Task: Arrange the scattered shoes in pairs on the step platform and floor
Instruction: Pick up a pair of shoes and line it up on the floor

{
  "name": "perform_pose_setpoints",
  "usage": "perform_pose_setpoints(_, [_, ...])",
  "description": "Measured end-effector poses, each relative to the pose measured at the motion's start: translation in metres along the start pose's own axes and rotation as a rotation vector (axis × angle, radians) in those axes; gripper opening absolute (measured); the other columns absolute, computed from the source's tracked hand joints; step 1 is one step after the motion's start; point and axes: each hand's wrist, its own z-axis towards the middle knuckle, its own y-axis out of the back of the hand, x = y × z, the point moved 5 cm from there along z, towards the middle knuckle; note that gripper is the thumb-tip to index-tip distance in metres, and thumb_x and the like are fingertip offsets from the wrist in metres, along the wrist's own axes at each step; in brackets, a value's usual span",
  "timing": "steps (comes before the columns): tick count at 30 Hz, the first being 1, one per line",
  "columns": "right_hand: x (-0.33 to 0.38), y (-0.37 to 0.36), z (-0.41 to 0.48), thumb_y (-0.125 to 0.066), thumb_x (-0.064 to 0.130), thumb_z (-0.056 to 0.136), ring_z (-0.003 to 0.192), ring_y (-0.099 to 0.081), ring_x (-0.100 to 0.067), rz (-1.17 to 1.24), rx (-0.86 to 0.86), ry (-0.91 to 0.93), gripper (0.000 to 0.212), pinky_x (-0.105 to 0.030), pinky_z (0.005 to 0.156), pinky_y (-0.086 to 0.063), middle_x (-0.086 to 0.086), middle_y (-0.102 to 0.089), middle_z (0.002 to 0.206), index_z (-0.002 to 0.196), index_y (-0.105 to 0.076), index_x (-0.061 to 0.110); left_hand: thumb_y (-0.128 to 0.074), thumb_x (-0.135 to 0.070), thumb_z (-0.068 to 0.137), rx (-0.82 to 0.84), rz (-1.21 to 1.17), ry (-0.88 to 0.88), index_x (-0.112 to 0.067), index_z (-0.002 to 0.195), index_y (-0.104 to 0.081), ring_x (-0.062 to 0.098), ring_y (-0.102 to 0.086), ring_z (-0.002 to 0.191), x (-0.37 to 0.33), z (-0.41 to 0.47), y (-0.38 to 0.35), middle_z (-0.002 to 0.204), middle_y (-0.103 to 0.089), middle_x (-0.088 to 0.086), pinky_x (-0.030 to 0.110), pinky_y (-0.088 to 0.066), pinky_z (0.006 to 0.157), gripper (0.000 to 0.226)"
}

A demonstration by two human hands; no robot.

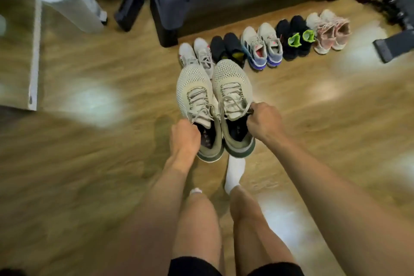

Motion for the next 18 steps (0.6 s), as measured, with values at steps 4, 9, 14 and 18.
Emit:
perform_pose_setpoints(4, [-0.021, -0.058, 0.08, -0.045, 0.008, 0.083, 0.095, -0.057, -0.037, -0.016, 0.054, 0.027, 0.025, -0.028, 0.066, -0.033, -0.02, -0.063, 0.104, 0.102, -0.061, 0.006, -0.043, -0.011, 0.093, 0.021, -0.022, 0.059, 0.004, 0.094, -0.062, 0.028, -0.045, 0.067, 0.017, 0.063, -0.071, 0.089, -0.062, 0.019, 0.03, -0.035, 0.063, 0.024])
perform_pose_setpoints(9, [-0.054, -0.153, 0.184, -0.044, 0.01, 0.084, 0.099, -0.056, -0.04, -0.002, 0.173, -0.009, 0.029, -0.031, 0.075, -0.042, -0.023, -0.062, 0.108, 0.106, -0.062, 0.006, -0.045, -0.012, 0.093, 0.033, 0.003, 0.135, 0.004, 0.093, -0.062, 0.032, -0.056, 0.074, 0.045, 0.148, -0.164, 0.088, -0.064, 0.021, 0.03, -0.031, 0.06, 0.023])
perform_pose_setpoints(14, [-0.069, -0.241, 0.262, -0.044, 0.015, 0.089, 0.1, -0.057, -0.037, 0.022, 0.231, -0.067, 0.029, -0.029, 0.076, -0.042, -0.021, -0.062, 0.108, 0.111, -0.061, 0.006, -0.042, -0.019, 0.097, 0.065, 0.039, 0.13, -0.002, 0.106, -0.059, 0.031, -0.06, 0.096, 0.064, 0.225, -0.231, 0.1, -0.064, 0.014, 0.021, -0.032, 0.065, 0.026])
perform_pose_setpoints(18, [-0.074, -0.29, 0.307, -0.046, 0.011, 0.088, 0.101, -0.057, -0.036, 0.009, 0.243, -0.07, 0.027, -0.03, 0.078, -0.043, -0.019, -0.062, 0.11, 0.11, -0.06, 0.007, -0.038, -0.018, 0.1, 0.124, -0.122, 0.243, -0.002, 0.116, -0.053, 0.02, -0.052, 0.089, 0.077, 0.271, -0.269, 0.104, -0.057, 0.008, 0.015, -0.029, 0.059, 0.027])
